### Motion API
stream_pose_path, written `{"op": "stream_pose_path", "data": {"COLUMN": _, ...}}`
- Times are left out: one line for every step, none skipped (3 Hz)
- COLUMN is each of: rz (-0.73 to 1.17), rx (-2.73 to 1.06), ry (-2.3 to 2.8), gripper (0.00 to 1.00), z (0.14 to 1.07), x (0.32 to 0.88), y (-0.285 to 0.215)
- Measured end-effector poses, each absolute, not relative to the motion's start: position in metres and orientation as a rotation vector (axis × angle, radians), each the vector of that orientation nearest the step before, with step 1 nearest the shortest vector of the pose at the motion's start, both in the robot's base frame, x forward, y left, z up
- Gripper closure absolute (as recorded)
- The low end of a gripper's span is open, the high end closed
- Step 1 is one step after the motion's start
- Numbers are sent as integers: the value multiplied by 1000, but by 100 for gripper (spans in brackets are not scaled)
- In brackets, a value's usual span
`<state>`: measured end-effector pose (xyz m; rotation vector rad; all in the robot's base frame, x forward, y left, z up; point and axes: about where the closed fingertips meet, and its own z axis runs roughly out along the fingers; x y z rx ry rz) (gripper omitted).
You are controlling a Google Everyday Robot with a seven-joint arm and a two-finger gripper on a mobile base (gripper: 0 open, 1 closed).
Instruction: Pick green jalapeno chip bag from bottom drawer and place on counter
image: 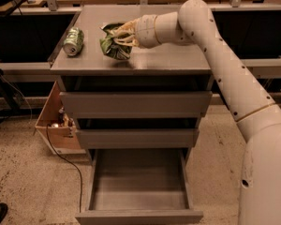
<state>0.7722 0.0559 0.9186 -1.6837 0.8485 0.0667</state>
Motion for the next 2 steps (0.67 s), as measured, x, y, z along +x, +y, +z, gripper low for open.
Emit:
{"op": "stream_pose_path", "data": {"rz": 60, "rx": -1709, "ry": 877, "gripper": 57, "z": 895, "x": 776, "y": 53}}
{"op": "stream_pose_path", "data": {"rz": 38, "rx": -1714, "ry": 895, "gripper": 36, "z": 886, "x": 784, "y": 49}}
